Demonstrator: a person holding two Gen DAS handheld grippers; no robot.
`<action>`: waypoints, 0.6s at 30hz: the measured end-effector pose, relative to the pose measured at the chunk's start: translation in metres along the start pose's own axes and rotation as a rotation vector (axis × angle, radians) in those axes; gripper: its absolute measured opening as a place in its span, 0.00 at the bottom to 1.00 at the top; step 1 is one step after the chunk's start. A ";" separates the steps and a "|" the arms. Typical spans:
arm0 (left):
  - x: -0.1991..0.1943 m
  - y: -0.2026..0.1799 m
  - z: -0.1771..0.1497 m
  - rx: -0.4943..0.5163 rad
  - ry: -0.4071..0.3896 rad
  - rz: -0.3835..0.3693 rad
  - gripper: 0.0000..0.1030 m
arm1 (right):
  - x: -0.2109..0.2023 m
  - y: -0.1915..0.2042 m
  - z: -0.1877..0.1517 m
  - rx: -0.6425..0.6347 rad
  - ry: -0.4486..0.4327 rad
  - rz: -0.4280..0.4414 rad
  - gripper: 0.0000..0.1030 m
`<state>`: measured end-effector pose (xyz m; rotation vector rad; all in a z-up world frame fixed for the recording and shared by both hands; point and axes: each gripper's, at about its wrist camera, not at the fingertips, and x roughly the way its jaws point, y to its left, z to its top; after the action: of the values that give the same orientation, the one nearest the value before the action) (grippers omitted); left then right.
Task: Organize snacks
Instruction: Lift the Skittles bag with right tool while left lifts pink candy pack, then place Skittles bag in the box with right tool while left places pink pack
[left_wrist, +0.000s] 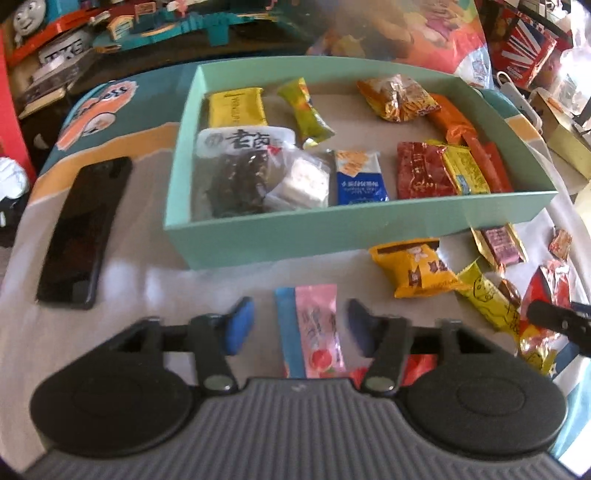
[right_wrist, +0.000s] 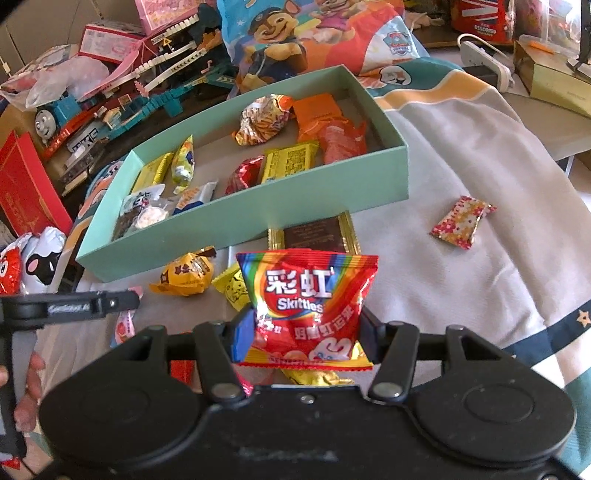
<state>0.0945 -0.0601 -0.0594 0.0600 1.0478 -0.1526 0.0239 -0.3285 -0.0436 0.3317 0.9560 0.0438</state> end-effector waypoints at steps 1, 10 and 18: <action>-0.001 -0.001 -0.003 0.002 0.006 0.007 0.60 | 0.000 0.001 0.000 0.000 -0.001 0.001 0.54; 0.008 -0.012 -0.013 0.051 0.038 -0.013 0.18 | -0.001 0.002 0.002 -0.018 0.000 -0.002 0.54; -0.019 0.001 -0.012 0.019 -0.003 -0.061 0.18 | -0.012 0.010 0.018 -0.032 -0.033 0.028 0.54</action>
<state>0.0753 -0.0554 -0.0489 0.0449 1.0454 -0.2176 0.0322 -0.3261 -0.0214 0.3157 0.9174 0.0789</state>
